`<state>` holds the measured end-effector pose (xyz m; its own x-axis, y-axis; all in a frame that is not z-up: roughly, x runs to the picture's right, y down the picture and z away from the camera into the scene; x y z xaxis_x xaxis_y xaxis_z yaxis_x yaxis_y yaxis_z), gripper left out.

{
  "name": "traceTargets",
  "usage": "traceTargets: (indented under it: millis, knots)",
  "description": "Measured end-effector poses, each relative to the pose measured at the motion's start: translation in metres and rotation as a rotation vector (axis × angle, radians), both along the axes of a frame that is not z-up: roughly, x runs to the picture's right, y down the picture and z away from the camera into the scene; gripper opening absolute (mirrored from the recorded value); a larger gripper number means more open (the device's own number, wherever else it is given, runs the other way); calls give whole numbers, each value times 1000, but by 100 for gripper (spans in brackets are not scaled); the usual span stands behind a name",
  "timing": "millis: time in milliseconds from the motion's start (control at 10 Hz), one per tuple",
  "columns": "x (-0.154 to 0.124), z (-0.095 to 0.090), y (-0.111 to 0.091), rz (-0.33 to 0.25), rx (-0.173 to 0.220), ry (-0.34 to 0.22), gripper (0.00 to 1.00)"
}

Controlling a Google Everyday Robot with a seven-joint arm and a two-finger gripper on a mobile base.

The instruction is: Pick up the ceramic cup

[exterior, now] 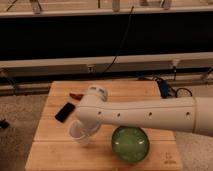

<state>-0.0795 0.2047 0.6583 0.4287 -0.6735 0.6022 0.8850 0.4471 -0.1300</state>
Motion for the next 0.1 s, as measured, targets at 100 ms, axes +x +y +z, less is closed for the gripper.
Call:
traceTargets:
  millis: [100]
  knots:
    - [2,0,2,-2,-1,-3,0]
